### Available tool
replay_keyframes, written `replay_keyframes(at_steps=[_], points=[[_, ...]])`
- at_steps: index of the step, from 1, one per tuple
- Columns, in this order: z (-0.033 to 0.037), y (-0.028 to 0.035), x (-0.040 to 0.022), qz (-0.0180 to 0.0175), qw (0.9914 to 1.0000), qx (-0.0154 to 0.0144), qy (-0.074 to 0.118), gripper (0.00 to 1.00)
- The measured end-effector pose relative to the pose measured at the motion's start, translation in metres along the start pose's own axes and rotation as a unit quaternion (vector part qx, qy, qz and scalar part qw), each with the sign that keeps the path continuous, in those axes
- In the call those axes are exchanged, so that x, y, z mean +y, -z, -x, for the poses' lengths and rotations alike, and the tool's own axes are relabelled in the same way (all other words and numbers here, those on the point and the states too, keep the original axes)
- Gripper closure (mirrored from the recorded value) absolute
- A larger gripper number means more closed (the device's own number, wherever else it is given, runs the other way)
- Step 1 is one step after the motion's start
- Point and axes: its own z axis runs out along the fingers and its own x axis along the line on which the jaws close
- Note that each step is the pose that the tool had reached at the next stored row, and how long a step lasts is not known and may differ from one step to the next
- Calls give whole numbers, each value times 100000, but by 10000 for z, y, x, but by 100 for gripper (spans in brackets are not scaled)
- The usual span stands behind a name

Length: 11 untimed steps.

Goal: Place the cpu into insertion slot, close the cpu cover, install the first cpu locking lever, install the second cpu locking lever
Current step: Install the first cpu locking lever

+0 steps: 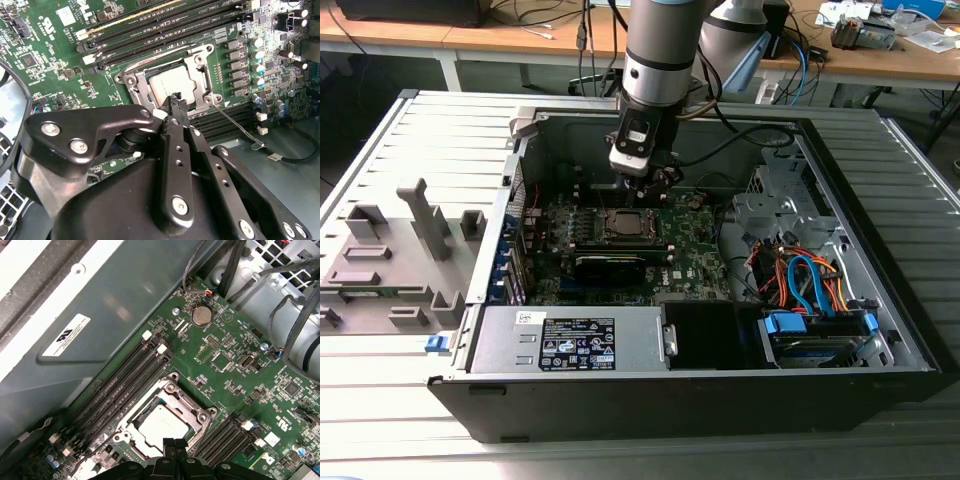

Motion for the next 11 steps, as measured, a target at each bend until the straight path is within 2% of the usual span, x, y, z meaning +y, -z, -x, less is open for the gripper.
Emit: replay_keyframes(at_steps=[11], points=[[0,0,0,-40,99995,-47,1033,89]])
